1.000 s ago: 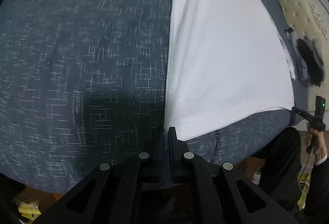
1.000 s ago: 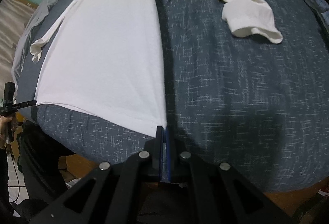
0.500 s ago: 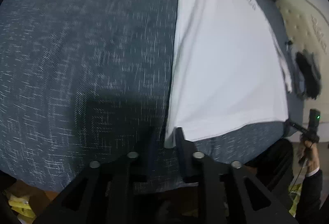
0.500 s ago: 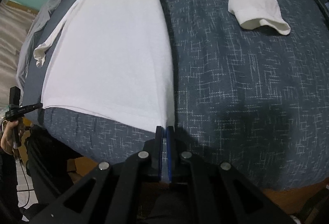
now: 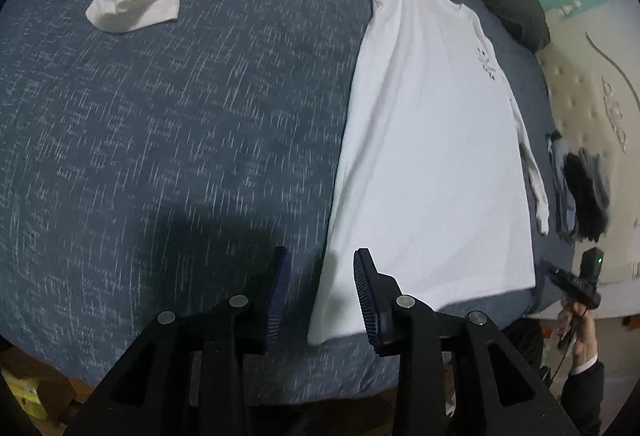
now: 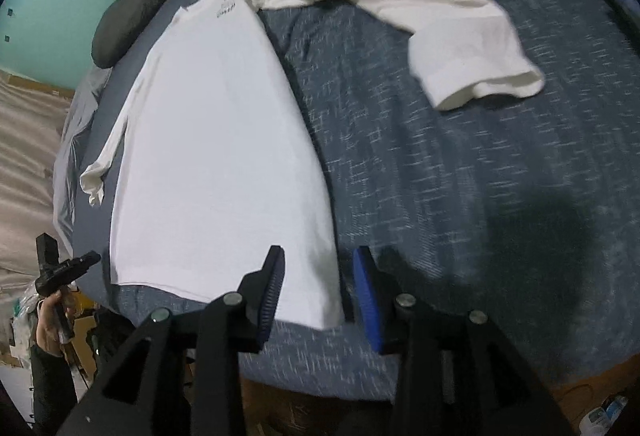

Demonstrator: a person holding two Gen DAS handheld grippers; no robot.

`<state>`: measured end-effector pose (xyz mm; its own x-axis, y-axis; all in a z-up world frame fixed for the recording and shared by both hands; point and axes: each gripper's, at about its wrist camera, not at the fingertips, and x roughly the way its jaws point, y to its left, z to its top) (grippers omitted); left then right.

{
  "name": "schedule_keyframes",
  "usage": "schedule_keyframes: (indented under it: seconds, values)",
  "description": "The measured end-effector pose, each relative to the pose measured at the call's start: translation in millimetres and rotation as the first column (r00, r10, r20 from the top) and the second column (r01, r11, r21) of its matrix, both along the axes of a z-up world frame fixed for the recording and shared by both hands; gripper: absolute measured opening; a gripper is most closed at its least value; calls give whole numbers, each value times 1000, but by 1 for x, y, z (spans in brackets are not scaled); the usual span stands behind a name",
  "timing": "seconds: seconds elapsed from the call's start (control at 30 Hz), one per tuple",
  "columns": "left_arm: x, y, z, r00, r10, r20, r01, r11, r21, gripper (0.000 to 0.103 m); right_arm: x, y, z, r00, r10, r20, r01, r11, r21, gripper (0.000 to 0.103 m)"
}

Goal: Fold clothes

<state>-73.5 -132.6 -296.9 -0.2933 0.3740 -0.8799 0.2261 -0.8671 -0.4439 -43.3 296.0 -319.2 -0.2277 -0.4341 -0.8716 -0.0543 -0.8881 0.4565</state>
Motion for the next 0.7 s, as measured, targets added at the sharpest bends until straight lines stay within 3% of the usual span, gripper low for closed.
schedule_keyframes:
  seconds: [0.17, 0.23, 0.37, 0.7]
  values:
    - [-15, -29, 1, 999, 31, -26, -31, 1000, 1, 36, 6, -19, -9, 999, 20, 45, -21, 1000, 20, 35]
    - [-23, -38, 0, 998, 43, -38, -43, 999, -12, 36, 7, -21, -12, 999, 23, 36, -24, 999, 26, 20]
    - [-54, -38, -11, 997, 54, -56, -54, 998, -9, 36, 9, -20, -10, 999, 31, 20, -31, 999, 16, 7]
    - [-124, -35, -26, 994, 38, -104, -35, 999, 29, 36, 14, -14, -10, 999, 31, 32, -31, 999, 17, 5]
